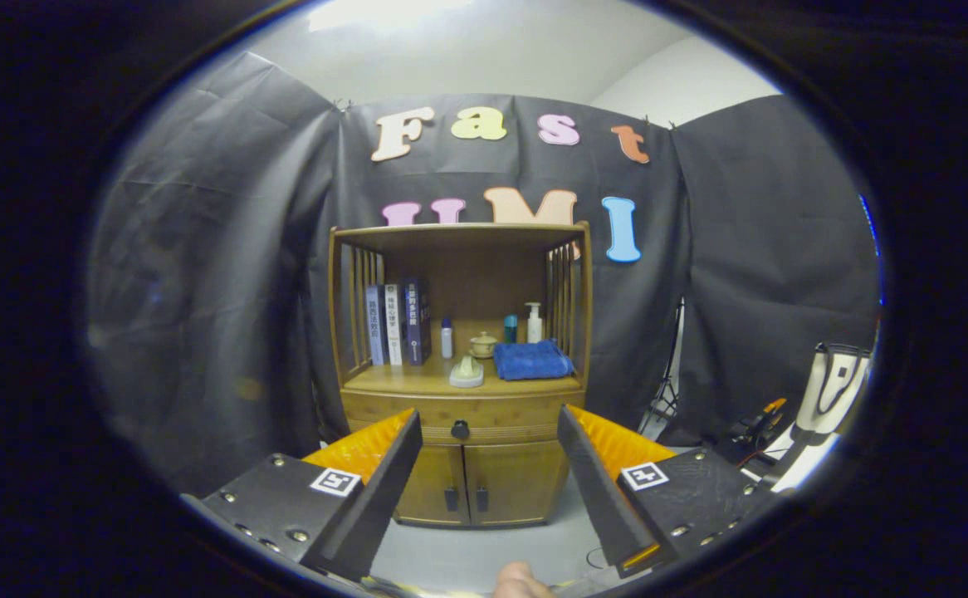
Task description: Pull open the drawer, take out the items inside it, and place them on the countertop above the cabinet.
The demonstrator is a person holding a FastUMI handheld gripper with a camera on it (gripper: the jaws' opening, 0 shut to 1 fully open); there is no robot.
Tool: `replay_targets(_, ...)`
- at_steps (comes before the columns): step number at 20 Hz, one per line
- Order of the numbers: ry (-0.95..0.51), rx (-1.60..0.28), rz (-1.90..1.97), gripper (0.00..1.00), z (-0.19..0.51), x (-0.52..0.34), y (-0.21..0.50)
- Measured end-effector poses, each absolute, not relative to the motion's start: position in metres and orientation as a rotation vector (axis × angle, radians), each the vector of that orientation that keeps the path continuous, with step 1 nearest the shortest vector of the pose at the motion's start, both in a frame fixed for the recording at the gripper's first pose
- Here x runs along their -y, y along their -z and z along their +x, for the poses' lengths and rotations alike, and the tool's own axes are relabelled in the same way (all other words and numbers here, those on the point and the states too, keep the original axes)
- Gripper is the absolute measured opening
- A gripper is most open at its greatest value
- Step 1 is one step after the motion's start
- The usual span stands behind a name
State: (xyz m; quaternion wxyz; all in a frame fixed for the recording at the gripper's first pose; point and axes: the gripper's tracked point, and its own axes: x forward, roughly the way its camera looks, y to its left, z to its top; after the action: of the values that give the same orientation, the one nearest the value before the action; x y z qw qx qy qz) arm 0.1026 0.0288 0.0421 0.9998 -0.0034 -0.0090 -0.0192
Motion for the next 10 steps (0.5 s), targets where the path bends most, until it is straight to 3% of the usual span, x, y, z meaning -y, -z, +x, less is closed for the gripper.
replay_targets(10,0.090,0.027,0.014,0.98,0.097,-0.001,-0.042)
